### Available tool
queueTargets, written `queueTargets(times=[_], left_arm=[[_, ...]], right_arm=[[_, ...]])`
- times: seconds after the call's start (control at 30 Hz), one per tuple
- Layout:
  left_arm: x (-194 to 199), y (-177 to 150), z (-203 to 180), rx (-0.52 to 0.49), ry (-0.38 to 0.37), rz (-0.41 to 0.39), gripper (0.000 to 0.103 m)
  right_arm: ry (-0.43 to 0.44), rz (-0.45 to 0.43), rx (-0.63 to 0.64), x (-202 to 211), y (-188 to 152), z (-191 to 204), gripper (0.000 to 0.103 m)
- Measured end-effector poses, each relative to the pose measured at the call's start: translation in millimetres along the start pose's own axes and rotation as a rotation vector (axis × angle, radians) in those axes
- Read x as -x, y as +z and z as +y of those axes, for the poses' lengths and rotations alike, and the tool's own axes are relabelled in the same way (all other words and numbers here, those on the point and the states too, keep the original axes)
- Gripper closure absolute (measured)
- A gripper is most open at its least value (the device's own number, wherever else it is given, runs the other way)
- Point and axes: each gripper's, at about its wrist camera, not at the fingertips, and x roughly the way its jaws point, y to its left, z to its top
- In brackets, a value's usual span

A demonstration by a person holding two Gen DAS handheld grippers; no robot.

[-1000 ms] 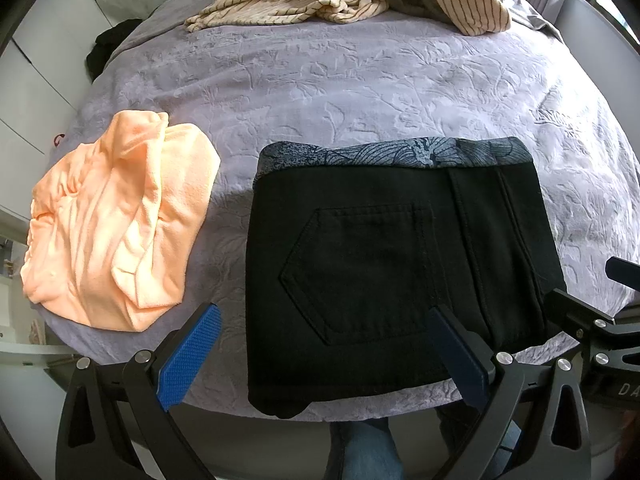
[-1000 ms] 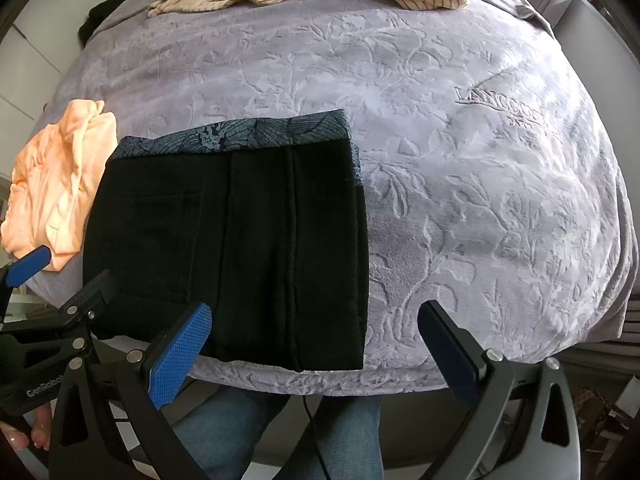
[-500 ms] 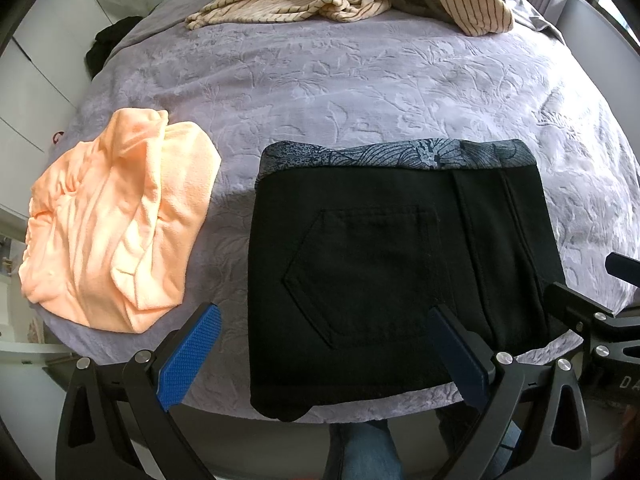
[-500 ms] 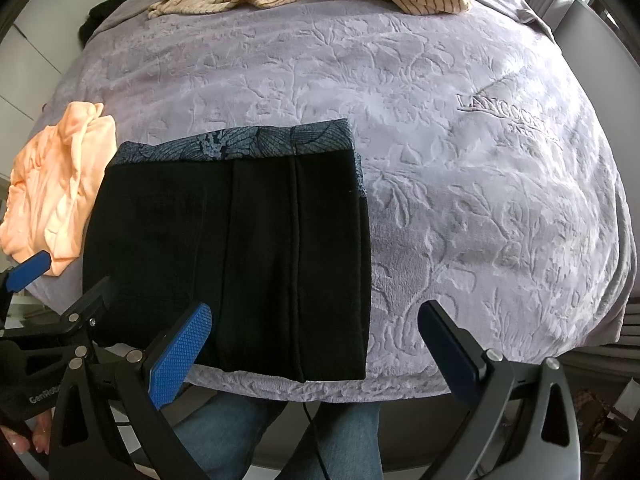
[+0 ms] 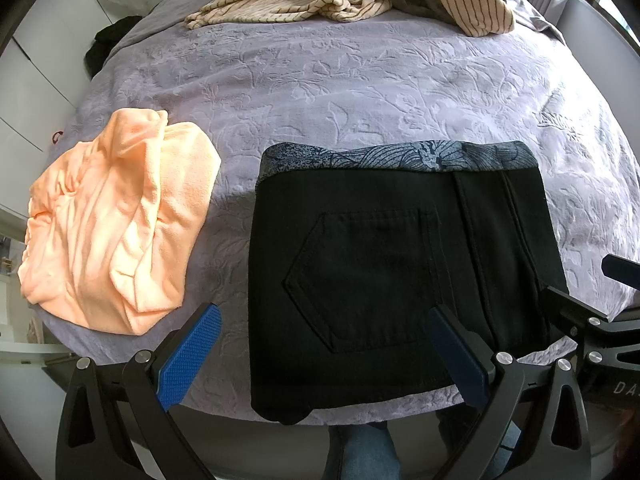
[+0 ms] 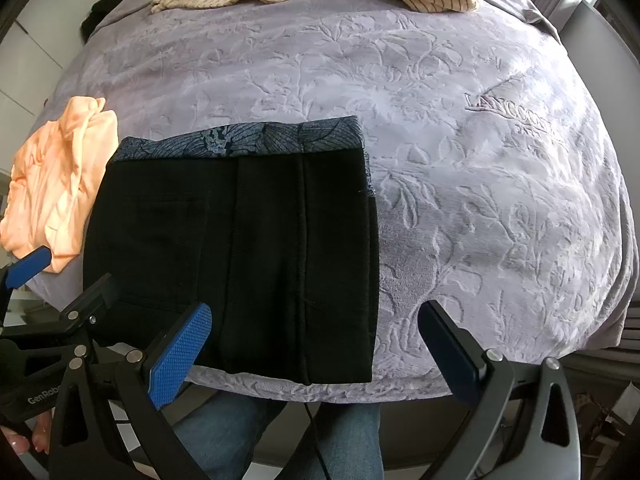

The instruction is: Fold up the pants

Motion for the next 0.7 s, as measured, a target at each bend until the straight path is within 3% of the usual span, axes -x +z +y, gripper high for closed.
queueTargets(times=[0.7], left_arm=[[1.1, 4.6, 3.7, 0.013, -0.003, -0.026, 0.0]], right_arm=[[0.001, 0.003, -0.001, -1.1, 0.3, 0.0, 0.0]])
